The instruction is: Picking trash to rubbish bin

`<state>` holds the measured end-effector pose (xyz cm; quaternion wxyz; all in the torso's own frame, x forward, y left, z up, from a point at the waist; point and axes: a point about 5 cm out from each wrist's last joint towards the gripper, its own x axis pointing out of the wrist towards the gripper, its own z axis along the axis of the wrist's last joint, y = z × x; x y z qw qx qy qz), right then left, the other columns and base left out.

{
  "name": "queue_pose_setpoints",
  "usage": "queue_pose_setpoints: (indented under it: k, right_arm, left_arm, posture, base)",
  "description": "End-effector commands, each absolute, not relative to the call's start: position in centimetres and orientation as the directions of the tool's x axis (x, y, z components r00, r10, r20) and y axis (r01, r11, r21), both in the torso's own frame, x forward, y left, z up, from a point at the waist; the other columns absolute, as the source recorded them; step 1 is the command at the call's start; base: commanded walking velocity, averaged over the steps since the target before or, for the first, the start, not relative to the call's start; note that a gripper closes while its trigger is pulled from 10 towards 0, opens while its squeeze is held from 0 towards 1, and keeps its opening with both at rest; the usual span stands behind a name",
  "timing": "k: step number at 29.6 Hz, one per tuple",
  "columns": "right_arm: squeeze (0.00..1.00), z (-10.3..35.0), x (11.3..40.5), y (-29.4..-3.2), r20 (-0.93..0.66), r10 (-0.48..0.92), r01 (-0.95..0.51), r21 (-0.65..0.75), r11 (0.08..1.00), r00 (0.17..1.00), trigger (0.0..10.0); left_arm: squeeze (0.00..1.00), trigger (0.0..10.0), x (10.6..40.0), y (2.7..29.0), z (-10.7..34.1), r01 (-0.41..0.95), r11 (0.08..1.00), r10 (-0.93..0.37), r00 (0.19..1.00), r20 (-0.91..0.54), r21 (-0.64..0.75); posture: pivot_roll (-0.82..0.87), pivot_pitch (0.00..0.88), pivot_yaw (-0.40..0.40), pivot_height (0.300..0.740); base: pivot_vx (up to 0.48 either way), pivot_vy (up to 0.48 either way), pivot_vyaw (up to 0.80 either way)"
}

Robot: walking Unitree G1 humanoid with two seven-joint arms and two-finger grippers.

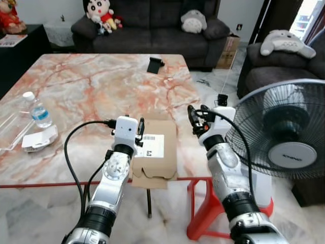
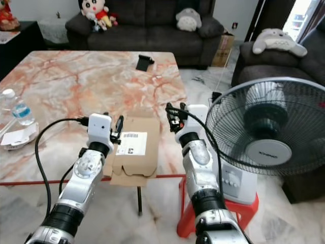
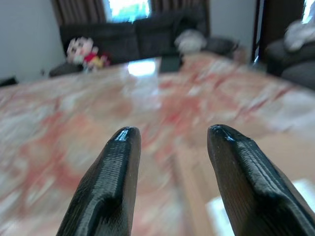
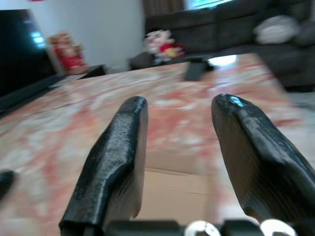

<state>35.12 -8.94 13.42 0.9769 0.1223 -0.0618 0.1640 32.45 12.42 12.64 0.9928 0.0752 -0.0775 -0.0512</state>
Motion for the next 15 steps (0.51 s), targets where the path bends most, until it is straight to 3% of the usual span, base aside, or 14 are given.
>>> queue_pose_setpoints:
  k: [1,15]
  right_arm:
    - [0.00,13.3,34.9,-9.5,0.158,0.290,-0.320,0.218,0.922,0.944,10.0]
    - [0.00,12.2,33.5,-9.3,0.129,0.283,-0.307,0.241,0.921,0.951,10.0]
  left_arm:
    - [0.00,10.0,32.2,11.8,12.6,0.122,0.981,-0.143,0.980,0.136,0.151]
    - [0.00,10.0,31.7,12.3,11.8,0.111,0.993,-0.113,0.992,0.061,0.043]
  posture:
    - [0.01,0.088,-0.040,0.740]
    - [-0.02,0.139,-0.009,0.740]
  base:
    - [0.000,0.000,0.00]
    - [0.000,0.000,0.00]
